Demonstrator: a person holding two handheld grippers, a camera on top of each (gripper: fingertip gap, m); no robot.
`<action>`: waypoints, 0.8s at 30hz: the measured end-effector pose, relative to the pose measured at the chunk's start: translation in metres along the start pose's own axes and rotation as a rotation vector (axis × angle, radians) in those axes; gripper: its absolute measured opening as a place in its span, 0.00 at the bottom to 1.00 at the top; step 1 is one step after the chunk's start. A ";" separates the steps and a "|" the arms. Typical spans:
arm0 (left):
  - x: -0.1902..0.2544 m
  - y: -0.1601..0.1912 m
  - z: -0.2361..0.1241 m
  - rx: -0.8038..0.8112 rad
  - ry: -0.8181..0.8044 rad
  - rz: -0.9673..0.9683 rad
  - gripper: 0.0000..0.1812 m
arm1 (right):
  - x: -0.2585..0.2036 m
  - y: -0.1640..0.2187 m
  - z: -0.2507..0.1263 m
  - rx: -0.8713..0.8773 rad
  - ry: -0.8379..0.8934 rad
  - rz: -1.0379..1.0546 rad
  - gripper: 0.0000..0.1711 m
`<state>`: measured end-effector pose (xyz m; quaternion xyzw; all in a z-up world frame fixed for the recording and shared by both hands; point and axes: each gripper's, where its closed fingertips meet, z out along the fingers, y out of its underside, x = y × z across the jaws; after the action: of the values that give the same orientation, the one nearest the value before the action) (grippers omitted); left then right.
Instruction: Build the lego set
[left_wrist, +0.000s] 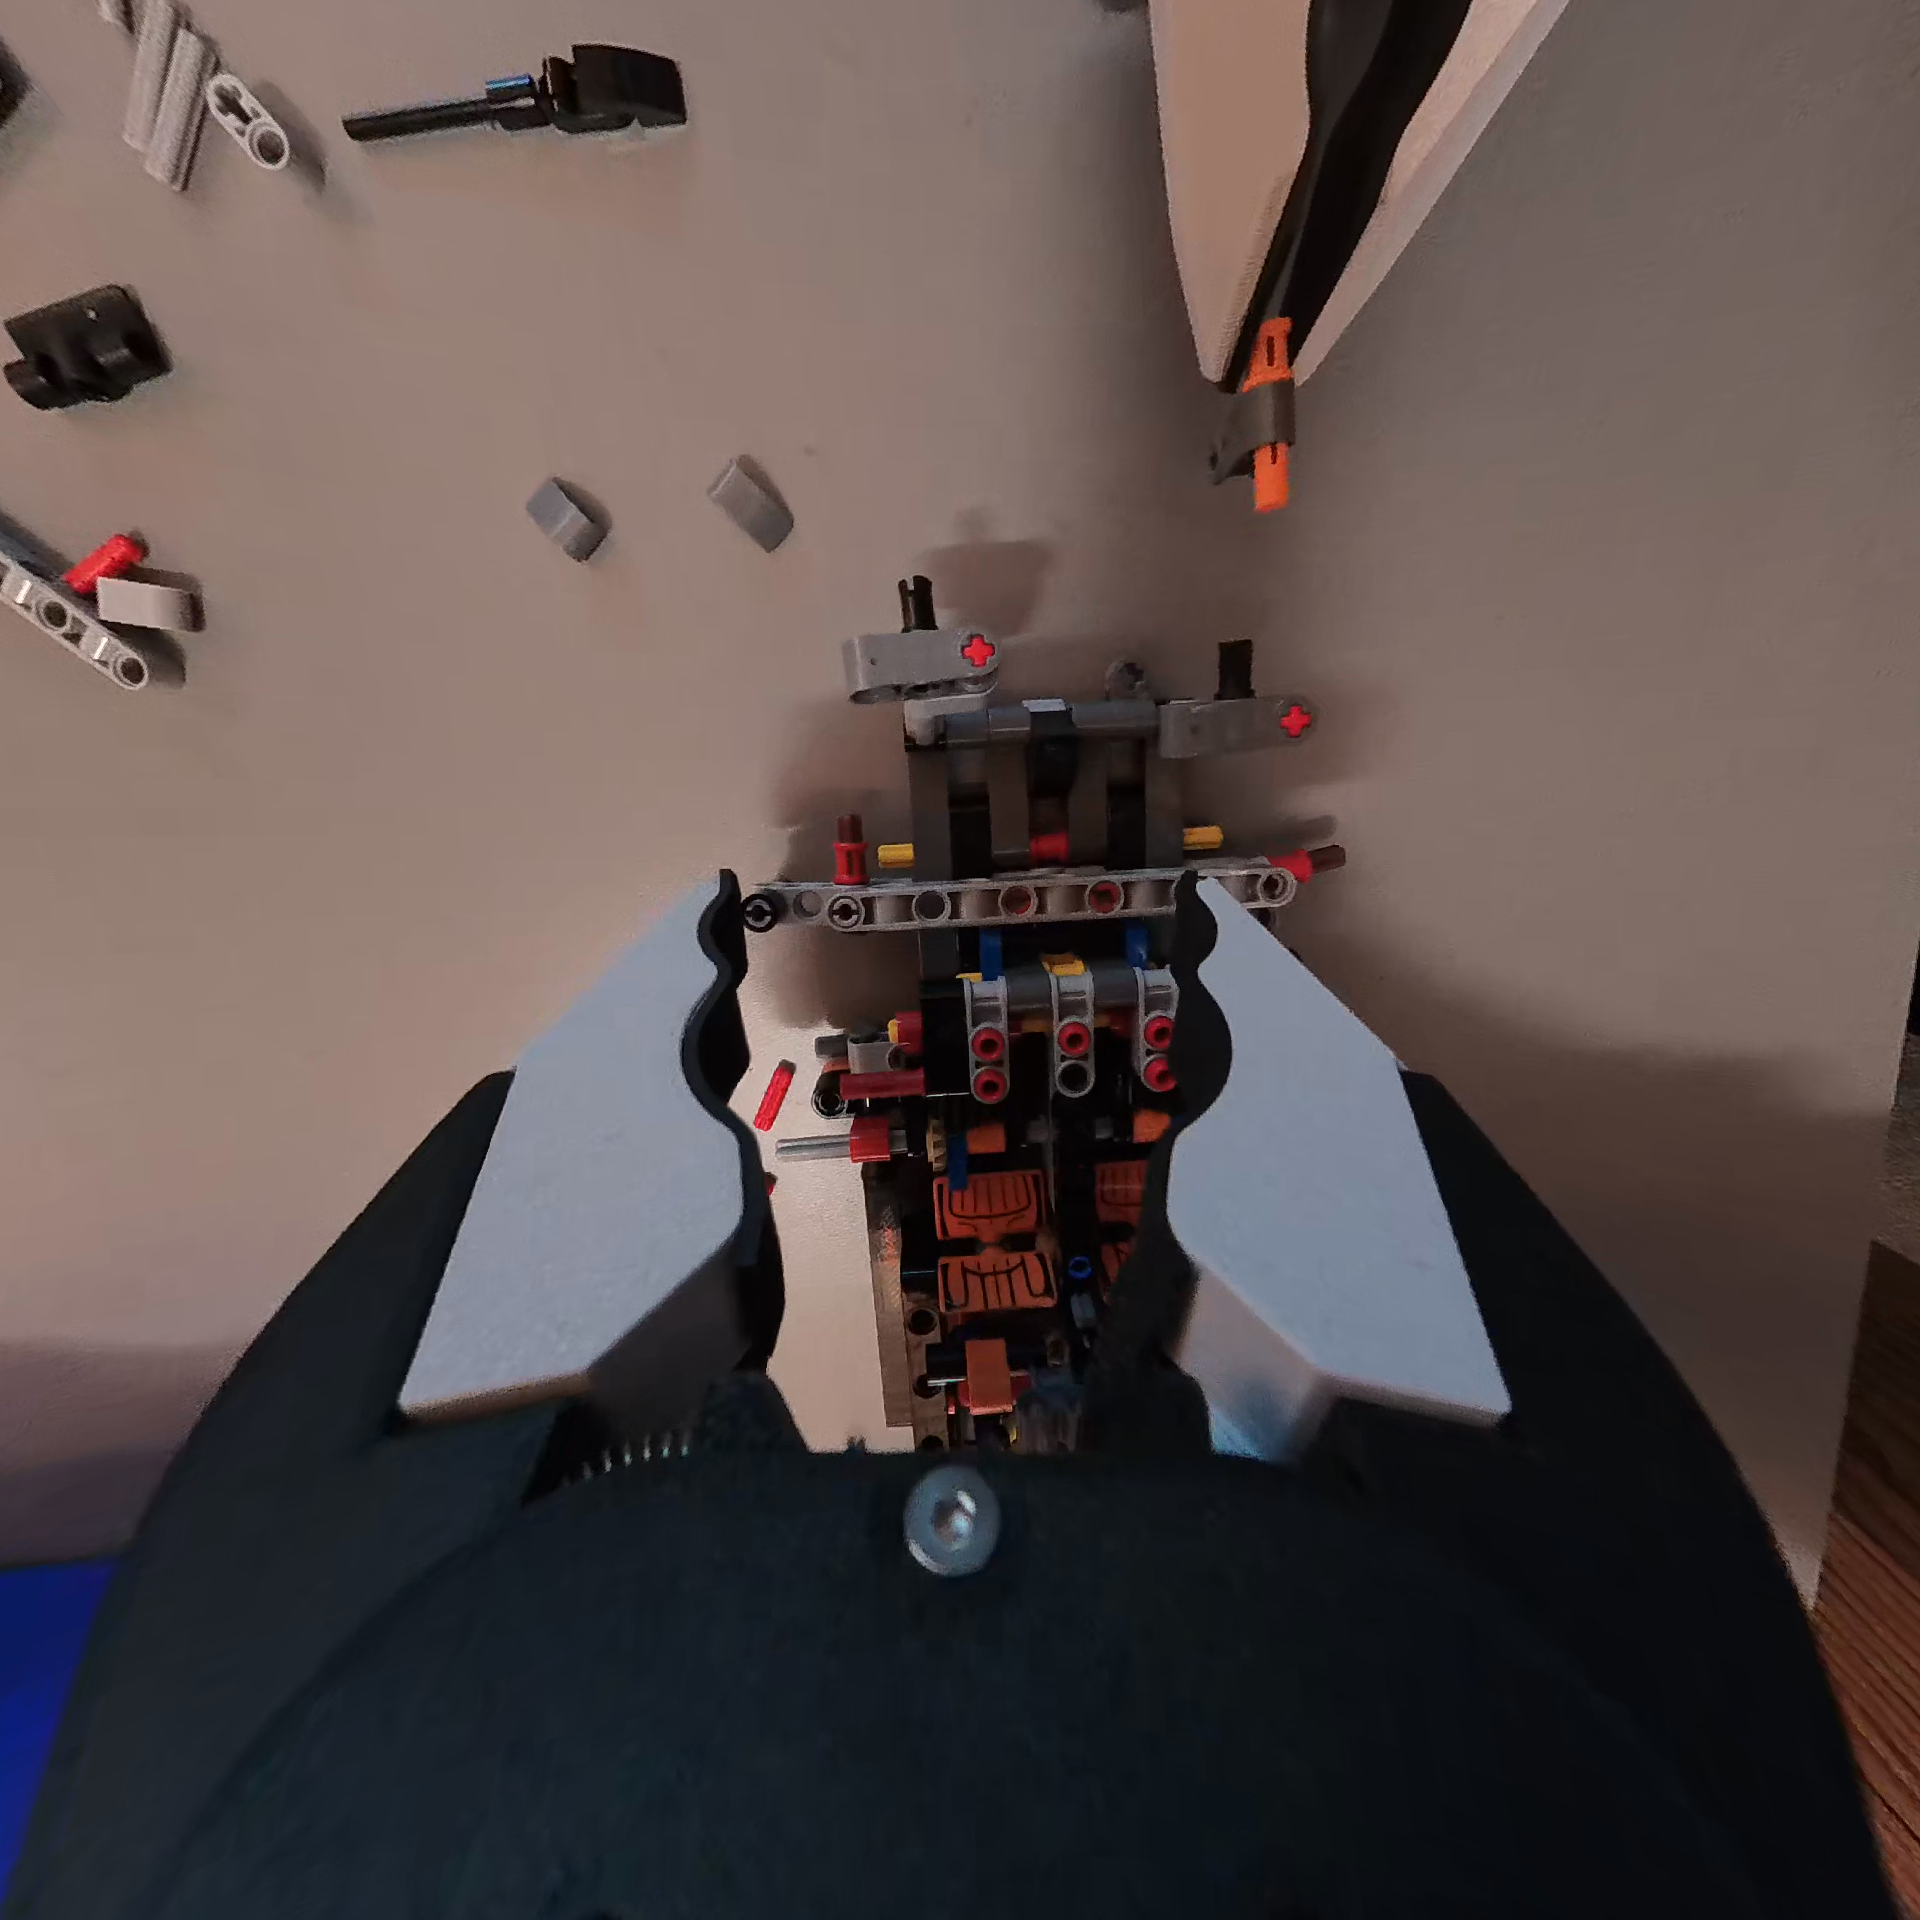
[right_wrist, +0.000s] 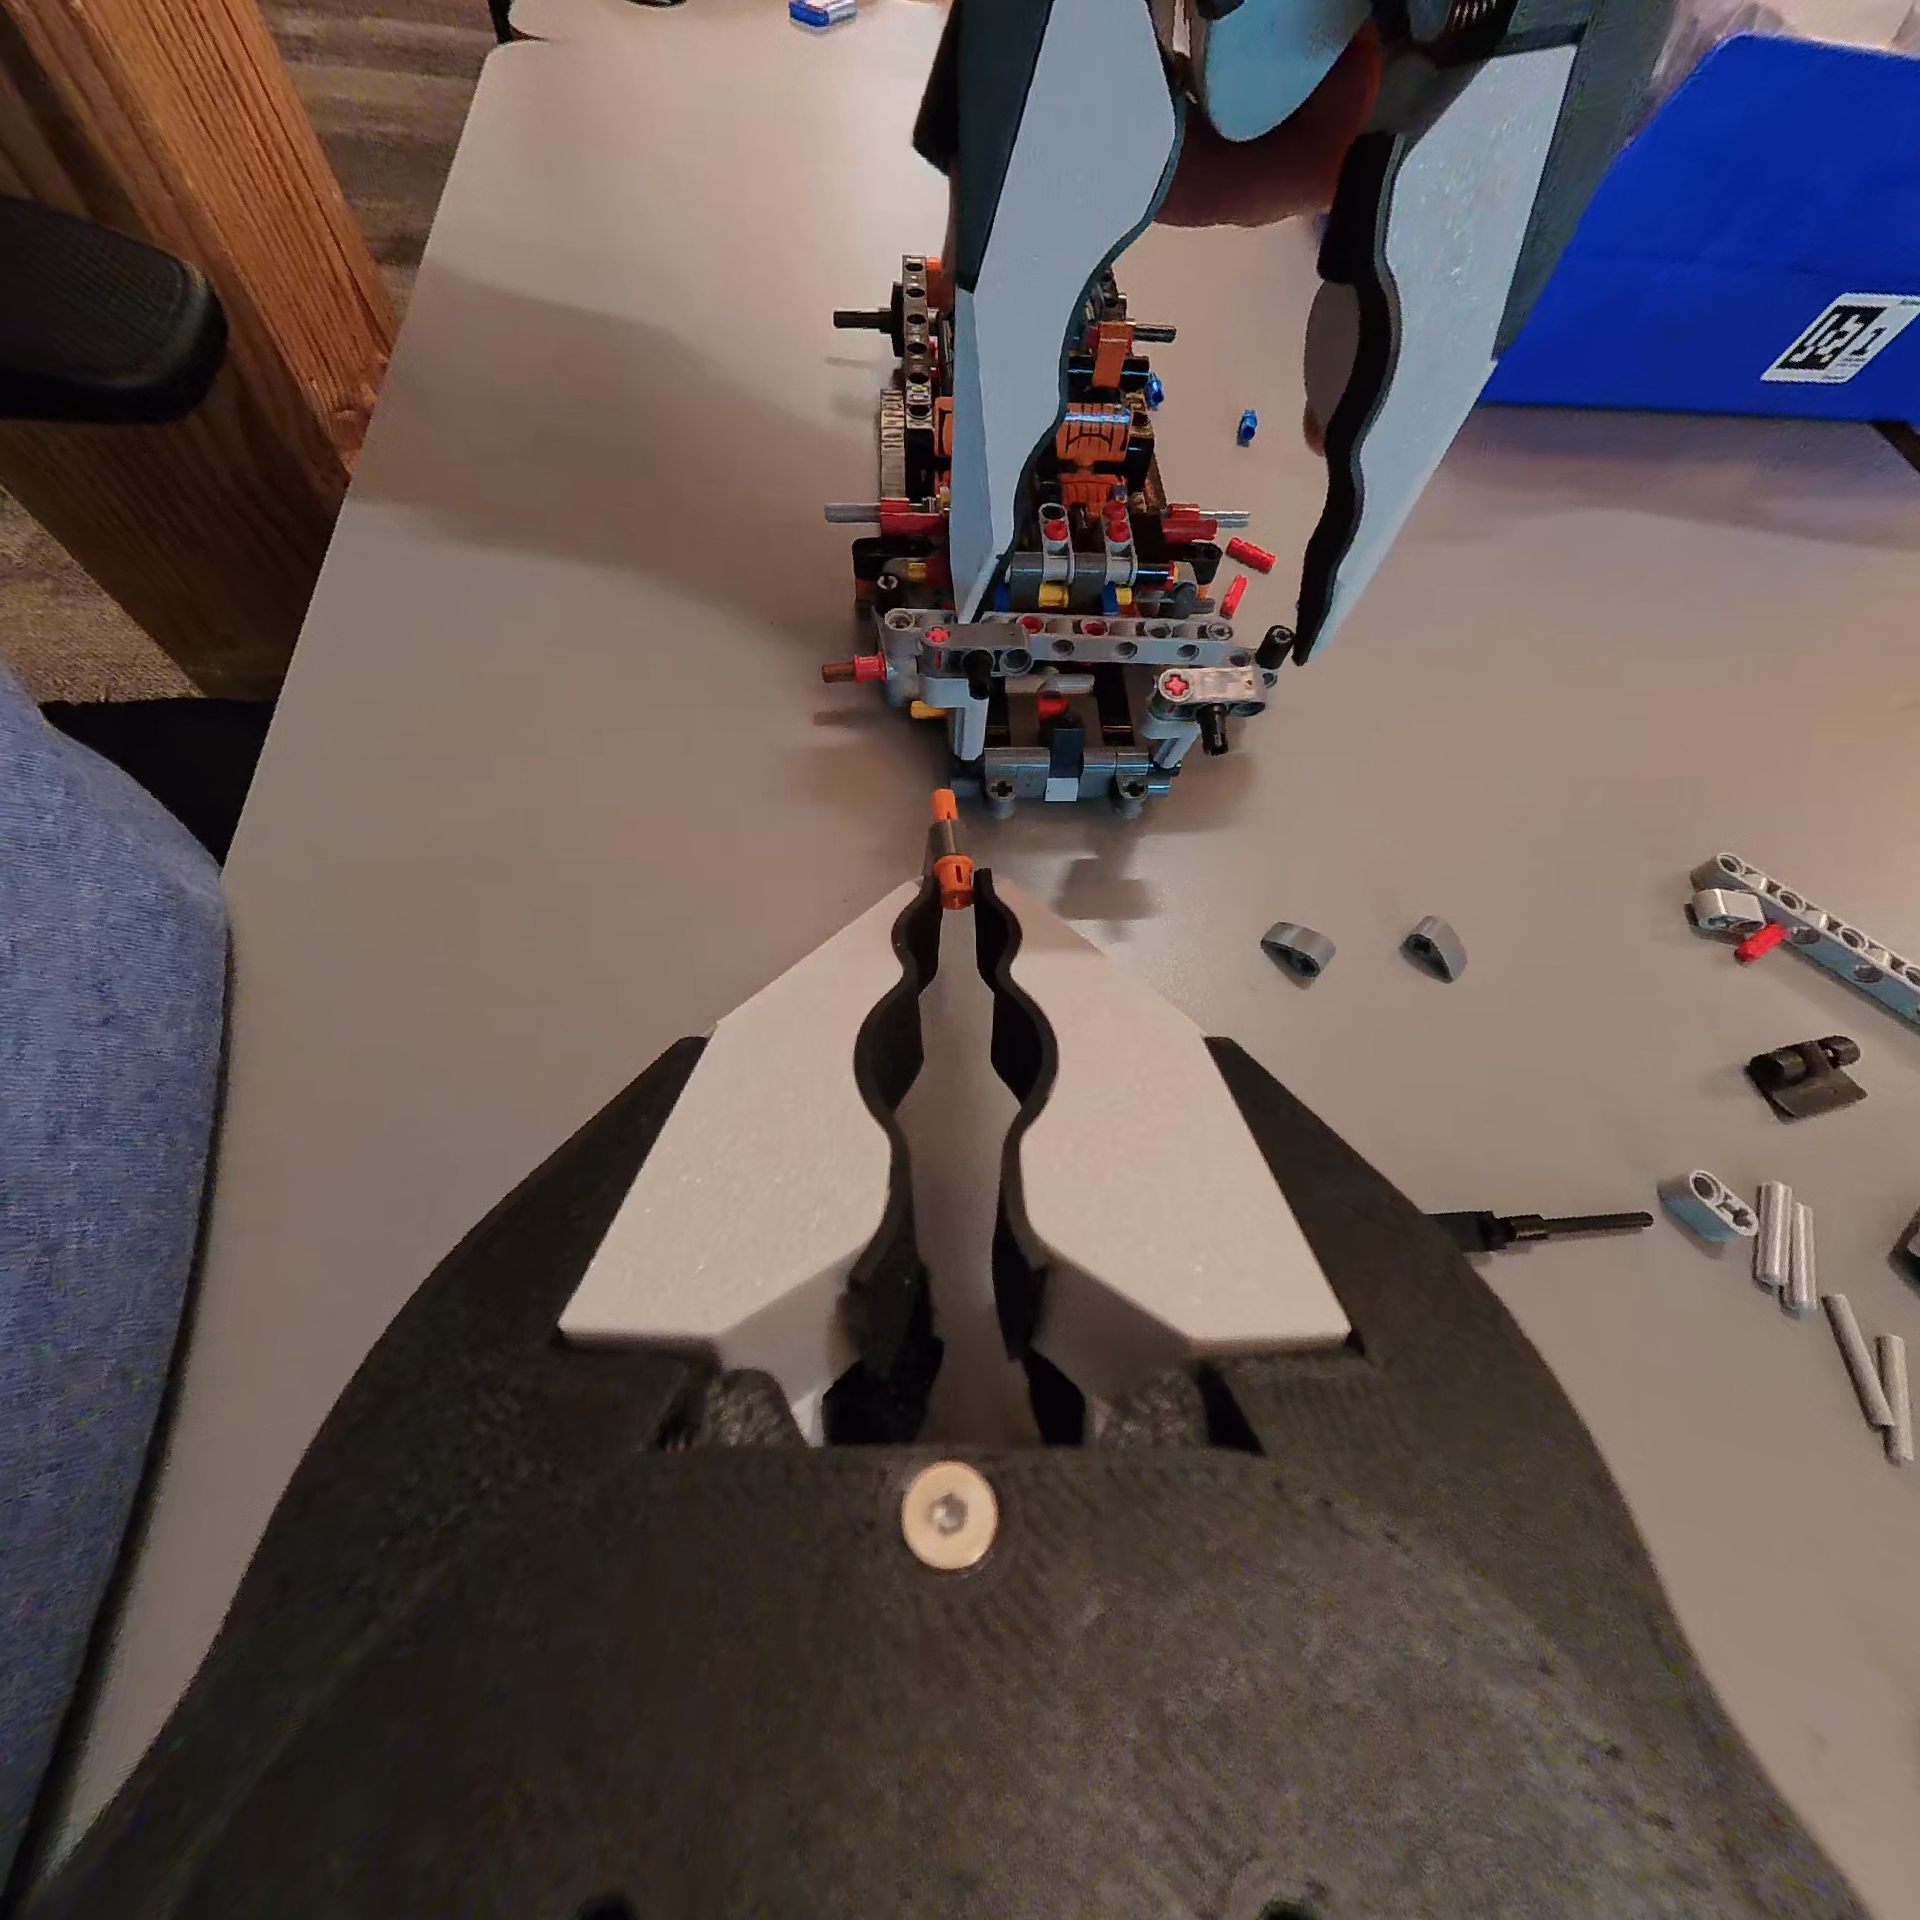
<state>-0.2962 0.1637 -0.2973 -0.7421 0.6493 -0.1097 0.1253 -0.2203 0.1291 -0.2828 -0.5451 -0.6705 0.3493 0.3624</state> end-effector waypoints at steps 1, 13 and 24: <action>0.000 0.000 0.000 0.001 0.004 -0.004 0.44 | 0.000 0.000 0.000 0.001 -0.001 0.002 0.02; -0.002 0.003 -0.003 0.002 -0.020 -0.038 0.38 | 0.000 -0.001 -0.001 0.011 -0.010 0.012 0.02; -0.001 0.006 0.000 -0.015 0.046 -0.100 0.38 | 0.000 -0.002 -0.001 0.012 -0.015 0.017 0.02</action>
<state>-0.3016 0.1639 -0.2995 -0.7719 0.6148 -0.1282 0.0991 -0.2198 0.1291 -0.2807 -0.5459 -0.6664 0.3604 0.3579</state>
